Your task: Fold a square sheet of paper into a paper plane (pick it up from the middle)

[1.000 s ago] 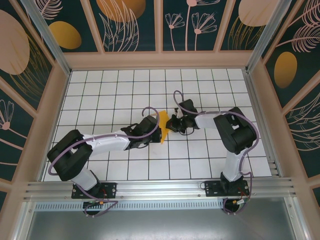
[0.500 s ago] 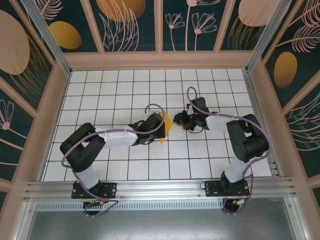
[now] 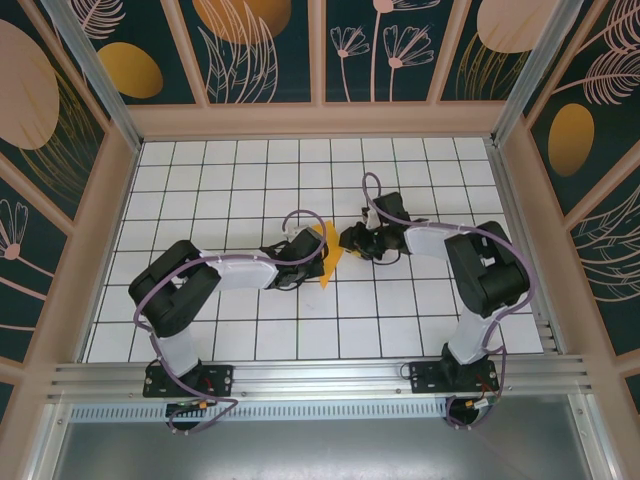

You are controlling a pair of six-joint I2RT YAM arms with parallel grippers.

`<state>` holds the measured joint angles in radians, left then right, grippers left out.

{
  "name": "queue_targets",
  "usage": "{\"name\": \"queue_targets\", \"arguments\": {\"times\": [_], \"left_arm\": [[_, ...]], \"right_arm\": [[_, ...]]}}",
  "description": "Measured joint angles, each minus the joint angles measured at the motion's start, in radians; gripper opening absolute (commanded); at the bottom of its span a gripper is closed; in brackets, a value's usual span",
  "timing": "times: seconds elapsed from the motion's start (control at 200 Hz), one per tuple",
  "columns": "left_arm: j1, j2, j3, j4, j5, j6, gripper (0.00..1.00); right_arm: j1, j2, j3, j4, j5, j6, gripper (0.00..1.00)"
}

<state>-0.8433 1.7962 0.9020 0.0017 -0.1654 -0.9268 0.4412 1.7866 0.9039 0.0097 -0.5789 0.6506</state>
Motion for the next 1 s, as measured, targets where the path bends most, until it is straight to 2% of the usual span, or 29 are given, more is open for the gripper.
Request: {"name": "queue_targets", "arguments": {"times": [0.385,0.611,0.716,0.806,0.926,1.001], "left_arm": [[0.003,0.000,0.000,-0.002,0.000,-0.011,0.00],[0.004,0.000,0.000,-0.002,0.000,-0.011,0.00],[0.006,0.000,0.000,-0.002,0.003,-0.011,0.00],[0.008,0.000,0.000,-0.002,0.004,-0.011,0.00],[0.021,-0.016,-0.007,-0.014,0.001,-0.011,0.07],[0.038,-0.048,-0.015,-0.032,-0.002,-0.007,0.17]], "right_arm": [[0.006,0.052,0.043,-0.026,-0.010,-0.018,0.36],[0.013,0.081,0.061,-0.025,-0.055,-0.021,0.32],[0.016,0.087,0.061,-0.025,-0.081,-0.021,0.26],[0.017,0.089,0.061,-0.024,-0.096,-0.026,0.12],[0.017,0.089,0.061,-0.020,-0.096,-0.032,0.02],[0.017,0.084,0.061,-0.021,-0.079,-0.031,0.00]]}}
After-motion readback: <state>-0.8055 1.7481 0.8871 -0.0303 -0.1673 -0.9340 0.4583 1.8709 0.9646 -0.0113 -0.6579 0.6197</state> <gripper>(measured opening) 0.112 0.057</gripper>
